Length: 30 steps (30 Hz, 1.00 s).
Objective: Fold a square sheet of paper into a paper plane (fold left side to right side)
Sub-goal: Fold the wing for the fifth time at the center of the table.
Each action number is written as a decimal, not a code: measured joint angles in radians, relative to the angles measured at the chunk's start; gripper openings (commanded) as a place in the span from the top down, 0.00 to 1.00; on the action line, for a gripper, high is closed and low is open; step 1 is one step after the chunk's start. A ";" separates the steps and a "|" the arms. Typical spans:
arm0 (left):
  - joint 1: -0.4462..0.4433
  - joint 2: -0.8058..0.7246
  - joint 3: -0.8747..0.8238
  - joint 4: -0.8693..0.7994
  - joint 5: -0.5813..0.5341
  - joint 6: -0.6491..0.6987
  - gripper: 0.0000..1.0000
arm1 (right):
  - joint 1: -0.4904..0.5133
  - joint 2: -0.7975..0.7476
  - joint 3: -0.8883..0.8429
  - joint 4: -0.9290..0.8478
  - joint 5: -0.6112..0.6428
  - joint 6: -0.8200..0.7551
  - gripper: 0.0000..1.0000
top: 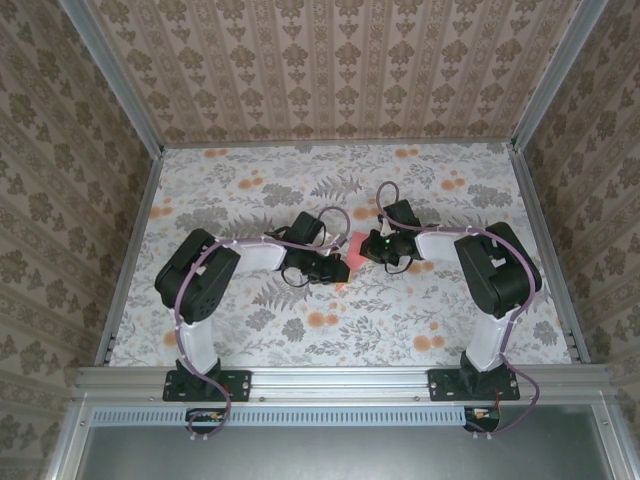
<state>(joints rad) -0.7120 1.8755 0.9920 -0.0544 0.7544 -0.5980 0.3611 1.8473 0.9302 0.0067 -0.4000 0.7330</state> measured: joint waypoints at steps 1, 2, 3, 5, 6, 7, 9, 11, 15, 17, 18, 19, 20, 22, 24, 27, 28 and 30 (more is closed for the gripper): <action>0.000 0.003 0.000 -0.001 -0.001 0.000 0.87 | 0.000 0.000 0.000 -0.002 0.000 0.000 0.92; 0.000 0.005 0.000 -0.002 -0.003 0.000 0.87 | 0.000 0.000 0.001 -0.003 0.000 0.000 0.92; 0.000 0.008 0.000 -0.002 -0.004 0.000 0.87 | 0.000 0.000 0.003 -0.006 0.000 -0.001 0.92; 0.000 0.014 0.000 -0.003 -0.008 0.000 0.87 | 0.000 0.001 0.005 -0.010 0.000 -0.004 0.92; 0.000 0.017 0.000 -0.005 -0.011 0.000 0.87 | 0.000 0.001 0.005 -0.010 0.000 -0.004 0.92; 0.000 0.022 0.000 -0.005 -0.011 0.000 0.87 | 0.000 0.001 0.006 -0.012 0.001 -0.004 0.92; 0.000 0.031 -0.001 -0.005 -0.016 0.000 0.87 | 0.000 0.002 0.007 -0.014 0.001 -0.006 0.92; 0.000 0.037 -0.003 -0.005 -0.018 0.000 0.87 | 0.000 0.002 0.010 -0.017 0.001 -0.008 0.92; 0.000 0.039 -0.003 -0.005 -0.019 0.000 0.87 | 0.000 0.003 0.014 -0.025 0.002 -0.018 0.91; 0.000 0.039 -0.004 -0.005 -0.021 0.000 0.87 | 0.000 0.005 0.017 -0.031 0.003 -0.022 0.91; 0.000 0.039 -0.004 -0.005 -0.022 0.001 0.87 | 0.000 0.005 0.018 -0.033 0.003 -0.023 0.91; 0.000 0.039 -0.005 -0.005 -0.022 0.000 0.87 | 0.000 0.005 0.019 -0.034 0.003 -0.023 0.92; 0.000 0.039 -0.006 -0.004 -0.022 0.001 0.87 | 0.000 0.005 0.019 -0.034 0.003 -0.023 0.91; 0.001 0.039 -0.011 0.001 -0.022 0.001 0.88 | 0.000 0.005 0.020 -0.036 0.003 -0.023 0.91; 0.001 0.039 -0.015 0.006 -0.022 0.001 0.88 | 0.000 0.006 0.024 -0.042 0.003 -0.023 0.91; 0.001 0.038 -0.023 0.018 -0.022 0.001 0.89 | 0.001 0.009 0.031 -0.053 0.004 -0.026 0.91; 0.001 0.036 -0.028 0.024 -0.021 0.001 0.89 | 0.001 0.011 0.034 -0.057 0.004 -0.026 0.92; 0.002 0.032 -0.038 0.037 -0.022 0.001 0.89 | 0.001 0.013 0.040 -0.066 0.004 -0.027 0.91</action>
<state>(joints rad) -0.7101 1.9076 0.9543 -0.0170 0.7326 -0.5972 0.3618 1.8599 0.9699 -0.0593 -0.3962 0.7063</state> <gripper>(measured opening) 0.112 0.087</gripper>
